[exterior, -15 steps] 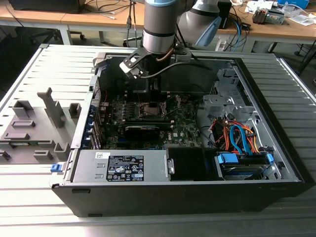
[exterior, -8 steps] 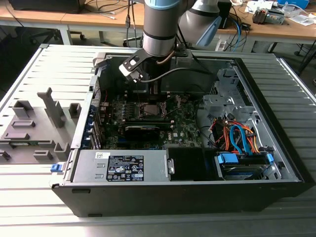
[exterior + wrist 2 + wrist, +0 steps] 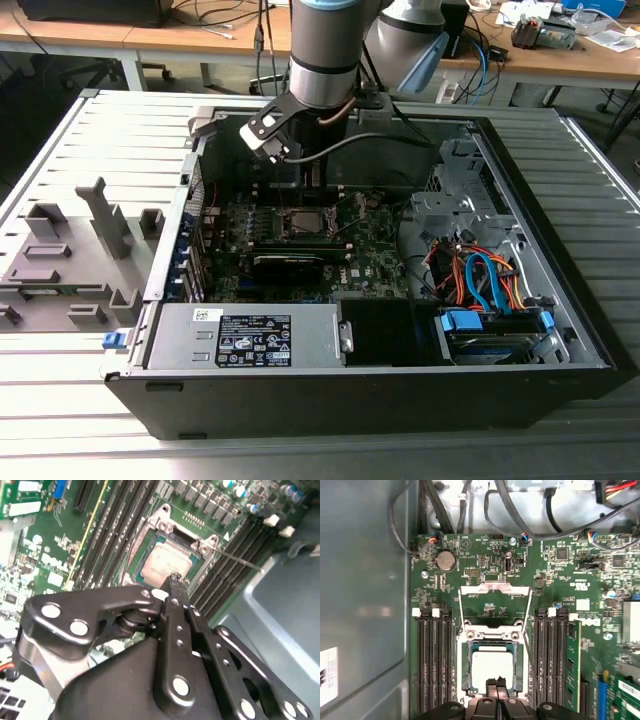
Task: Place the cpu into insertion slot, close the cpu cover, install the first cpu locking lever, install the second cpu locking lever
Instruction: 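Place the cpu into insertion slot, then close the cpu cover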
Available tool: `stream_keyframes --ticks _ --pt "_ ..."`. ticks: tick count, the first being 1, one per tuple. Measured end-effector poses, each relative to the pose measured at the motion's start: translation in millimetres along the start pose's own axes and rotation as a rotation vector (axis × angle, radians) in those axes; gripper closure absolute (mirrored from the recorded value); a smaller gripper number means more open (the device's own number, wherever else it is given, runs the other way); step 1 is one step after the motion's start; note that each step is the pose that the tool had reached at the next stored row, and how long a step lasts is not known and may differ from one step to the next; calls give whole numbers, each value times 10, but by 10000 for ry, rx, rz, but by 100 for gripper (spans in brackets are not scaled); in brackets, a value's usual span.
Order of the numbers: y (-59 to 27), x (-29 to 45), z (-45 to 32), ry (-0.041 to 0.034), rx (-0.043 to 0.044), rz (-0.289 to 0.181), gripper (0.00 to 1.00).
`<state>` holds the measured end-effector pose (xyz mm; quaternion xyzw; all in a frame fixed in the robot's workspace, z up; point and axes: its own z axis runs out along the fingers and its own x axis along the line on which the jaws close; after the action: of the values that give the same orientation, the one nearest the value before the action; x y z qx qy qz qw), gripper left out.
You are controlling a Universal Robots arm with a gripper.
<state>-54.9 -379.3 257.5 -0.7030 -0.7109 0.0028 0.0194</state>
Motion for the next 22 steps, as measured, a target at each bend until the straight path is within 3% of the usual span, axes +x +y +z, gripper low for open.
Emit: stream_keyframes --ticks 5,22 --pt "-1 1 -20 111 -2 -3 89" --pt "-1 0 -20 272 -4 -8 89"
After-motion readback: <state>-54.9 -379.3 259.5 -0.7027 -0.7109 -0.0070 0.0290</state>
